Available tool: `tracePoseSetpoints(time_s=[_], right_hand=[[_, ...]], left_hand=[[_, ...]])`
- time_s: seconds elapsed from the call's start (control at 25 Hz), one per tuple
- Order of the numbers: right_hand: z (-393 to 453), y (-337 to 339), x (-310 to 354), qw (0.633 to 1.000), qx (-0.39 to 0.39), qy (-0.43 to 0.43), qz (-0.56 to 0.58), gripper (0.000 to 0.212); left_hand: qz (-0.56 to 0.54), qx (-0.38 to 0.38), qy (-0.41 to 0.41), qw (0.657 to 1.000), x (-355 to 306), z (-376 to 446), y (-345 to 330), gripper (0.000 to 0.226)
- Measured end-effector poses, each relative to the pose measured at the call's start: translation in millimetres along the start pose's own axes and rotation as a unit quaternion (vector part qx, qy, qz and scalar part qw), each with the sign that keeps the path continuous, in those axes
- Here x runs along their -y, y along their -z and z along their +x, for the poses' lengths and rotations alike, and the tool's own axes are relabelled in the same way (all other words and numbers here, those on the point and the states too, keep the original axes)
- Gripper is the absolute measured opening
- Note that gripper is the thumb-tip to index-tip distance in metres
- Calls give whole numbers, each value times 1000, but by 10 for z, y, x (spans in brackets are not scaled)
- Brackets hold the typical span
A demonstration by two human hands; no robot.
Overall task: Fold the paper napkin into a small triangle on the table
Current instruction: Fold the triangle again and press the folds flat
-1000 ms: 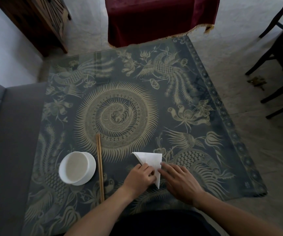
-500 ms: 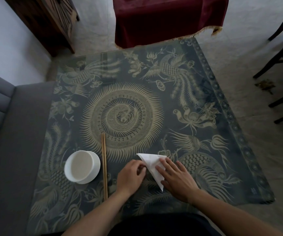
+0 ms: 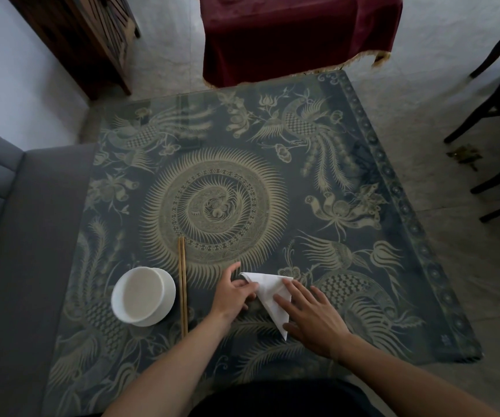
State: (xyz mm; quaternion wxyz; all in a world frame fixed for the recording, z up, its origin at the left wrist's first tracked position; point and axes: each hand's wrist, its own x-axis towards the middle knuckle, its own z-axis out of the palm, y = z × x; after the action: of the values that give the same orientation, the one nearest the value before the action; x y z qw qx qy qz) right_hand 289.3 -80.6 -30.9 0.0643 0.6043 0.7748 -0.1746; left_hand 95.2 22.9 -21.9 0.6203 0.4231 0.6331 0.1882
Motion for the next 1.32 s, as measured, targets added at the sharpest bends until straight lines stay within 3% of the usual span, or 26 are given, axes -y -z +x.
tracePoseSetpoints(time_s=[0.16, 0.28, 0.36, 0.4, 0.44, 0.48, 0.56, 0.64, 0.68, 0.8, 1.04, 1.32], right_hand=[[9, -6, -19, 1000, 9, 4, 0, 65], [23, -3, -21, 1000, 12, 3, -2, 64], [29, 19, -16, 1000, 9, 2, 1, 63], [31, 31, -12, 1000, 9, 3, 2, 63], [32, 38, -10, 1000, 11, 4, 2, 63], [32, 42, -9, 1000, 13, 4, 2, 63], [32, 41, -11, 1000, 12, 0, 3, 65], [30, 18, -17, 1000, 17, -12, 10, 71], [26, 1, -23, 1000, 19, -15, 13, 74], [4, -24, -46, 1000, 17, -11, 10, 74], [-12, -42, -37, 1000, 26, -13, 6, 70], [3, -44, -30, 999, 35, -15, 4, 65]], left_hand=[[-58, 18, 28, 998, -67, 37, 65, 70], [-87, -29, 44, 995, -93, 68, 198, 61], [-34, -108, 15, 993, -103, 46, 251, 44], [60, -150, -47, 986, -91, 22, 257, 38], [186, -171, -143, 957, -56, -7, 243, 35], [307, -149, -262, 903, -10, -49, 196, 35], [479, -8, -426, 767, 86, -135, 8, 44], [573, 88, -455, 676, 209, -184, -186, 56], [601, 103, -439, 660, 252, -190, -249, 61], [641, 130, -359, 666, 278, -198, -309, 70], [671, 131, -299, 666, 270, -119, -130, 74], [706, 69, -234, 664, 256, -16, 253, 74]])
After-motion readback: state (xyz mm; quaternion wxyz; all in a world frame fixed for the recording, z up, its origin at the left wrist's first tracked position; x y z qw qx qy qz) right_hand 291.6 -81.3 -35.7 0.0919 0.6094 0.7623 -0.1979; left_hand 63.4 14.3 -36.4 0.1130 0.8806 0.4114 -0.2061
